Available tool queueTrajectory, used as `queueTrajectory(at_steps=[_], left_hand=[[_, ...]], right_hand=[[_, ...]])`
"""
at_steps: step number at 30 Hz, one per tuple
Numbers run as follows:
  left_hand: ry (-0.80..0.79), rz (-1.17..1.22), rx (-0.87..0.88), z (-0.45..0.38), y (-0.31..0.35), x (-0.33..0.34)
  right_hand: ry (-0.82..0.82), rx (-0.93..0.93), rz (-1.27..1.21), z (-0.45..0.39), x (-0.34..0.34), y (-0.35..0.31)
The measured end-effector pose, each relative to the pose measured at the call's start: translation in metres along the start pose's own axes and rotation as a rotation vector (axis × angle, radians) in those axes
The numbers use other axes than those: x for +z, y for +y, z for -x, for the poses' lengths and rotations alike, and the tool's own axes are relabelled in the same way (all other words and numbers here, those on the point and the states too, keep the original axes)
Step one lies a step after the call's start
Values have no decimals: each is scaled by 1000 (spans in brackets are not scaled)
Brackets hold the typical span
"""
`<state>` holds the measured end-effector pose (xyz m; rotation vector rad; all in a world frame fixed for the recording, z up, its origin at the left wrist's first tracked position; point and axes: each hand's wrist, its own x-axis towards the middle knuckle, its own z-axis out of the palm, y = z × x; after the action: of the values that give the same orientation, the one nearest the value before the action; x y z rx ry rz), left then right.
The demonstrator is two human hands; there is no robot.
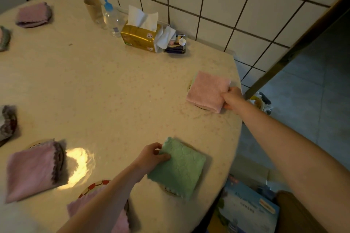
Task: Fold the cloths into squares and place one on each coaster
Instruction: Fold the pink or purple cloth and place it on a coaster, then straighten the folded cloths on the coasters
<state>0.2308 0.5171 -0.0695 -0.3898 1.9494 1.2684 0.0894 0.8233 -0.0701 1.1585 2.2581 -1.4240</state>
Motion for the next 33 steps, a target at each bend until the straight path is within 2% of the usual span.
queueTrajectory(at_steps=[2, 5, 8, 11, 14, 18, 20, 22, 26, 28, 30, 33], left_hand=[[80, -113, 37, -2, -2, -3], [176, -262, 104, -4, -9, -11], [249, -304, 133, -2, -23, -25], [335, -298, 119, 9, -44, -47], [423, -234, 100, 22, -62, -73], [561, -173, 128, 41, -83, -115], [611, -161, 153, 48, -97, -139], [630, -134, 176, 54, -113, -167], [654, -191, 198, 67, -147, -227], [749, -183, 179, 71, -163, -250], [821, -269, 69, 75, -178, -275], [804, -213, -63, 80, -194, -301]], right_hand=[[167, -159, 345, 5, 1, 3], [221, -232, 475, 14, -1, 13], [224, -175, 457, 34, 0, 19], [213, -355, 335, 71, 15, 27], [104, -492, 144, 124, 48, 33], [-157, -484, 78, 212, 114, 55], [-309, -456, 123, 249, 153, 78], [-392, -403, 201, 276, 185, 97], [-325, -279, 282, 313, 227, 114], [-283, -227, 322, 327, 238, 117], [-222, -219, 405, 339, 251, 117], [-139, -170, 490, 351, 262, 111]])
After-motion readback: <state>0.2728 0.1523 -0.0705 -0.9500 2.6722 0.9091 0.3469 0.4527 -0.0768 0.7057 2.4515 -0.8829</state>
